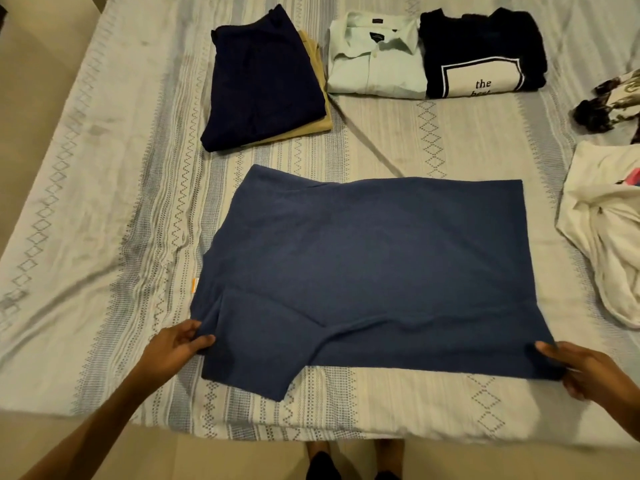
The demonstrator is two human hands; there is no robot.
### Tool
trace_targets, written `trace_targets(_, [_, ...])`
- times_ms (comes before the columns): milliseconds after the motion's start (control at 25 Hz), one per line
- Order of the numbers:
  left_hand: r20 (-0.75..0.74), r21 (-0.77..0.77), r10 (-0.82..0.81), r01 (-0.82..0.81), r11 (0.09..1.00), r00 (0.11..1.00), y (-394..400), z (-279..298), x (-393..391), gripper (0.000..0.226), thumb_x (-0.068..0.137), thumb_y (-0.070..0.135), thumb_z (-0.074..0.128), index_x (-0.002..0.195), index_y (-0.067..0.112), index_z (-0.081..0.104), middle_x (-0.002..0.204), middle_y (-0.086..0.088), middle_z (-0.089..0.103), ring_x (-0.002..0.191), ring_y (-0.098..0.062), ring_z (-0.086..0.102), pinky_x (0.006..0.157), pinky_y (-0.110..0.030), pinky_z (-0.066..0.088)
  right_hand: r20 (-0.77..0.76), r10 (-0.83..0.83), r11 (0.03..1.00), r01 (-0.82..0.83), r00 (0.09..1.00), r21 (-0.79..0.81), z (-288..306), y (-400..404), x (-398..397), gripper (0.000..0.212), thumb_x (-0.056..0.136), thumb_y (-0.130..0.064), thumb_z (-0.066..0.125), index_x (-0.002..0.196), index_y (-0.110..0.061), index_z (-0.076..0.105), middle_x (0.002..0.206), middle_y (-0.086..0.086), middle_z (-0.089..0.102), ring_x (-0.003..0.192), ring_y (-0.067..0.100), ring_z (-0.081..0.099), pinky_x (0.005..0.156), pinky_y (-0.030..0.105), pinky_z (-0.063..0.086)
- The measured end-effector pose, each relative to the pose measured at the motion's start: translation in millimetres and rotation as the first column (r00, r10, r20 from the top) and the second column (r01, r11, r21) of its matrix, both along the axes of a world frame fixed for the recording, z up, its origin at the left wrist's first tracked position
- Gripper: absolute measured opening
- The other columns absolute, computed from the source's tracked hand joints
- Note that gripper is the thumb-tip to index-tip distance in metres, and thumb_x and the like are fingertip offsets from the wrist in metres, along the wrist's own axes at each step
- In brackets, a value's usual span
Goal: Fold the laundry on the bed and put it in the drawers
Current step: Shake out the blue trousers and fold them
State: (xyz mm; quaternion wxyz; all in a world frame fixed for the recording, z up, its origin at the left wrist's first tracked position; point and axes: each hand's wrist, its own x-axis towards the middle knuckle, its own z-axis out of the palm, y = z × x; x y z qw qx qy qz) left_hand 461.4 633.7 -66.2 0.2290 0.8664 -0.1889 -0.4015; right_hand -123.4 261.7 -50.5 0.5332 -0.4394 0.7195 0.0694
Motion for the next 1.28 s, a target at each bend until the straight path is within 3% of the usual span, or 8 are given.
trace_targets(160, [-0.063,-0.146,0.03,-0.039,0.989,0.998,-36.3,4.7,-0.1,0.031,0.091,0.026,0.079,0.118,0.034,0.067,0.102,0.005,0.074,0.104,-0.017,0.069,0.085,-0.021,0.05,0.028,0.041,0.974,-0.034,0.999,-0.223,23.7,2.5,33.3,0.04,0.084,-0.057,0.075,0.091,-0.018,0.076,0.068,0.001,0.065,0.065,0.029,0.053,0.066,0.04,0.041])
trace_targets(360, [0.034,-0.08,-0.306,0.308,0.948,0.951,-61.1,-3.6,25.9,0.029,0.078,0.044,0.082,0.104,0.033,0.075,0.102,0.014,0.075,0.097,-0.009,0.07,0.087,-0.013,0.049,0.168,-0.004,0.97,0.044,0.986,-0.24,13.8,-20.0,48.5,0.051,0.071,-0.059,0.081,0.095,-0.014,0.076,0.101,0.011,0.076,0.101,0.033,0.067,0.088,0.049,0.05])
trace_targets(560, [0.019,-0.219,0.131,-0.124,0.968,0.991,-54.9,-13.5,9.5,0.018,0.093,0.027,0.075,0.106,0.016,0.069,0.094,0.004,0.072,0.099,-0.02,0.067,0.084,-0.024,0.048,-0.009,-0.041,0.954,0.037,0.999,-0.299,-8.6,-2.3,27.2,0.106,0.035,-0.103,0.061,0.089,-0.012,0.072,0.093,0.01,0.073,0.09,0.034,0.064,0.077,0.047,0.047])
trace_targets(720, [-0.085,-0.212,0.277,-0.289,0.933,0.957,-50.0,-32.3,-2.9,0.047,0.083,0.048,0.079,0.119,0.024,0.059,0.118,-0.001,0.071,0.112,-0.024,0.067,0.098,-0.043,0.054,-0.02,-0.07,0.946,0.06,0.997,-0.32,-2.5,5.5,46.5,0.058,0.082,-0.064,0.072,0.11,-0.014,0.068,0.115,0.015,0.069,0.1,0.032,0.06,0.085,0.049,0.048])
trace_targets(880, [0.12,-0.171,-0.037,0.058,0.984,0.992,-44.9,-27.1,13.2,0.077,0.065,0.068,0.088,0.131,0.041,0.056,0.129,0.005,0.06,0.115,-0.018,0.062,0.102,-0.044,0.051,0.061,-0.017,0.964,0.033,0.998,-0.264,2.0,-8.0,59.2,0.078,0.059,-0.056,0.092,0.126,-0.028,0.063,0.113,-0.002,0.072,0.1,0.019,0.065,0.076,0.036,0.052])
trace_targets(1000, [0.601,0.093,-0.557,0.642,0.761,0.573,-54.5,-22.7,19.1,0.087,0.072,0.08,0.072,0.147,0.043,0.048,0.149,-0.002,0.043,0.127,-0.028,0.049,0.104,-0.052,0.045,0.042,0.054,0.951,-0.039,0.998,-0.307,-6.0,-17.8,61.3,0.074,0.072,-0.043,0.09,0.136,-0.033,0.055,0.121,0.001,0.067,0.103,0.023,0.064,0.079,0.037,0.052])
trace_targets(1120, [0.56,0.25,-0.787,0.852,0.459,0.259,-75.4,-29.9,-0.7,0.074,0.086,0.087,0.044,0.149,0.048,0.044,0.153,0.009,0.045,0.132,-0.024,0.049,0.104,-0.052,0.039,-0.249,0.393,0.756,-0.465,0.885,-0.461,-20.5,-30.4,60.8,0.052,0.083,-0.049,0.076,0.129,-0.034,0.059,0.121,0.008,0.056,0.097,0.025,0.056,0.08,0.04,0.048])
trace_targets(1280, [0.597,0.34,-0.773,0.806,0.484,0.212,-90.1,-43.6,-14.4,0.053,0.096,0.073,0.034,0.133,0.043,0.057,0.137,0.014,0.06,0.134,-0.019,0.052,0.103,-0.055,0.028,-0.611,0.561,0.344,-0.829,0.558,-0.441,-38.1,-37.6,58.6,0.031,0.1,-0.046,0.051,0.111,-0.021,0.066,0.118,0.012,0.057,0.096,0.031,0.059,0.077,0.048,0.052])
